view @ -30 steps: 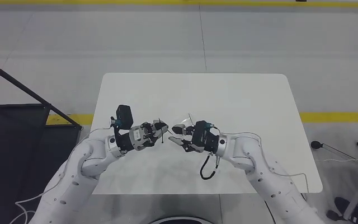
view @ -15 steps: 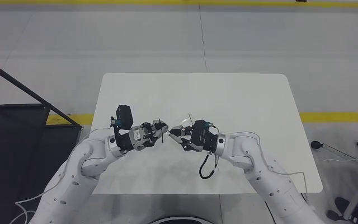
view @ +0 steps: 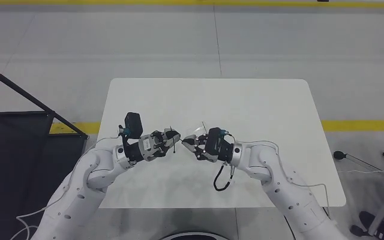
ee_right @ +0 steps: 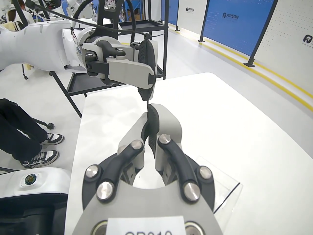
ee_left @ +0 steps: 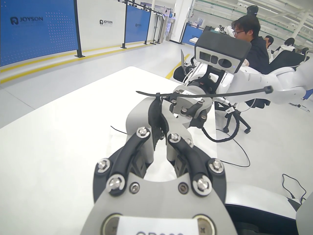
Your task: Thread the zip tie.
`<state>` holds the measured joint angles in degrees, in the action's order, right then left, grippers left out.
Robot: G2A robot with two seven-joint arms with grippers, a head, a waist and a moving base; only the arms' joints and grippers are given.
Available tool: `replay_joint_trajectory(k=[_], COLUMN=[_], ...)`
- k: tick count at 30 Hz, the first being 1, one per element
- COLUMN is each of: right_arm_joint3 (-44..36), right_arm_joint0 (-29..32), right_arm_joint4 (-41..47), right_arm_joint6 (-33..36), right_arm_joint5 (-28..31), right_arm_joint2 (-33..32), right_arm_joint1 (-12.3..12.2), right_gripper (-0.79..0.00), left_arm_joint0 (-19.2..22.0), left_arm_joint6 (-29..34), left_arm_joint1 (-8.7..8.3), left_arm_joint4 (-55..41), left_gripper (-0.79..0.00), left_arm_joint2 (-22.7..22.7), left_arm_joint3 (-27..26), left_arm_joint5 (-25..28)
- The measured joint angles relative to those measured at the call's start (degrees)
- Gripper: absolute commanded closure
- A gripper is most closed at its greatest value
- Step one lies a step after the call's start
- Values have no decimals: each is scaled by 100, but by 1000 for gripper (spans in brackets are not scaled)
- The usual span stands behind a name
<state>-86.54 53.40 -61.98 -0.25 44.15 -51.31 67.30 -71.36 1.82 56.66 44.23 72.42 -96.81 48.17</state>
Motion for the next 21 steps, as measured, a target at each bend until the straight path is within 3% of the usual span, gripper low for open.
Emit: replay_joint_trajectory(k=[3, 17, 18, 21], right_arm_joint3=[0, 14, 22, 84], right_arm_joint0=[21, 137, 146, 151], right_arm_joint4=[6, 63, 90, 209], right_arm_joint6=[-37, -225, -244, -280], right_arm_joint5=[0, 37, 75, 287], right_arm_joint2=[-32, -242, -264, -351], right_arm_joint1=[4, 7, 4, -11], right_gripper=[0, 0, 0, 0], left_arm_joint0=[0, 0, 0, 0], left_arm_joint6=[0, 0, 0, 0], left_arm_joint1=[0, 0, 0, 0], left_arm_joint4=[0, 0, 0, 0], left_gripper=[-215, -225, -292, -345], left_arm_joint2=[0, 0, 0, 0], left_arm_joint3=[0, 0, 0, 0], left_arm_joint5=[0, 0, 0, 0])
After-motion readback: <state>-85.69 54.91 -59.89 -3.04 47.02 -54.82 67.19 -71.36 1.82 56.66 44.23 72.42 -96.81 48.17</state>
